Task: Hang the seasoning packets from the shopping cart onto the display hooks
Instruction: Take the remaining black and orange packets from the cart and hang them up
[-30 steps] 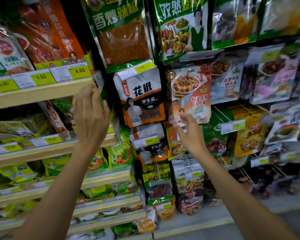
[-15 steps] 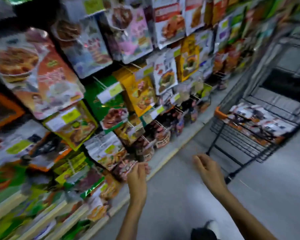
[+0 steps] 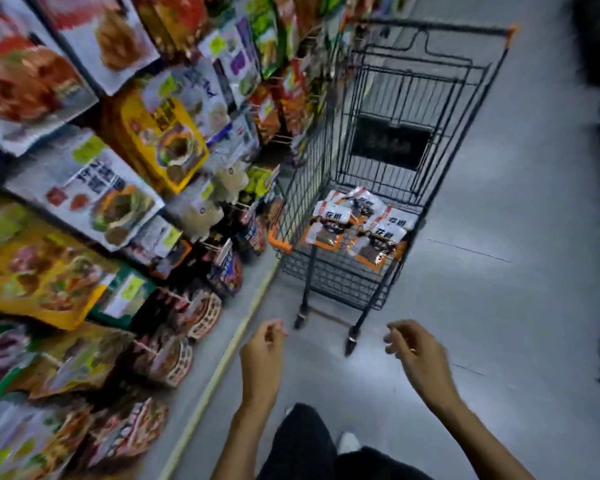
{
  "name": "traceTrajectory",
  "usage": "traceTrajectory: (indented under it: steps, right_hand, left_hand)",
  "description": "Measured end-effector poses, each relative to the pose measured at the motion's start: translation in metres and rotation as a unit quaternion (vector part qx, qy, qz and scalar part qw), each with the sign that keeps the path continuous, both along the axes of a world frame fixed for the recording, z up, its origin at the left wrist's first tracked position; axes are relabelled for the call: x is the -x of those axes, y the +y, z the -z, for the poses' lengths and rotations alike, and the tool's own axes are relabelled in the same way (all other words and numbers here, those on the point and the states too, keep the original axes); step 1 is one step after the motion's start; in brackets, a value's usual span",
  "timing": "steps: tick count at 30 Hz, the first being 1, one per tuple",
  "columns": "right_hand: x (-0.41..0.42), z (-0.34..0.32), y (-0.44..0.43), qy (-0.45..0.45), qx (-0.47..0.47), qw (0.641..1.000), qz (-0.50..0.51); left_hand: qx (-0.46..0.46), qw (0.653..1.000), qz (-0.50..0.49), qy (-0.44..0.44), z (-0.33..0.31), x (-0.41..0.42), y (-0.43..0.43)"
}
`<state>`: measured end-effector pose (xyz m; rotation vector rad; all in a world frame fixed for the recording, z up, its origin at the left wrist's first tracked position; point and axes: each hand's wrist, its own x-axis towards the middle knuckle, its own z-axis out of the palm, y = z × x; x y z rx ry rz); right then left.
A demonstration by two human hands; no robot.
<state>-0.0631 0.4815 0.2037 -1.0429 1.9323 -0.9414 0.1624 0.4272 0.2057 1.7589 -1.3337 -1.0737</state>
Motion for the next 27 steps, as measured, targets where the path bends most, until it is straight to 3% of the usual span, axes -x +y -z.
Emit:
traceTrajectory:
  steps: [12,17,20,27]
  right_hand:
    - [0.073,0.029,-0.188,-0.034,-0.012,0.99,0.136]
    - [0.086,0.081,-0.302,-0.033,-0.047,0.988,0.144]
    - [0.085,0.126,-0.359,-0.057,-0.102,0.985,0.129]
    - [0.07,0.233,-0.434,-0.049,-0.208,0.974,0.07]
  left_hand:
    - [0.078,0.986,0.101,-0.103,0.003,0.075,-0.259]
    - [0.116,0.961,0.119,-0.223,0.023,0.102,-0.385]
    - [0.069,0.943,0.152,-0.287,0.048,0.11,-0.436]
    - [-0.02,0.934,0.184,-0.307,0.113,0.113,-0.482]
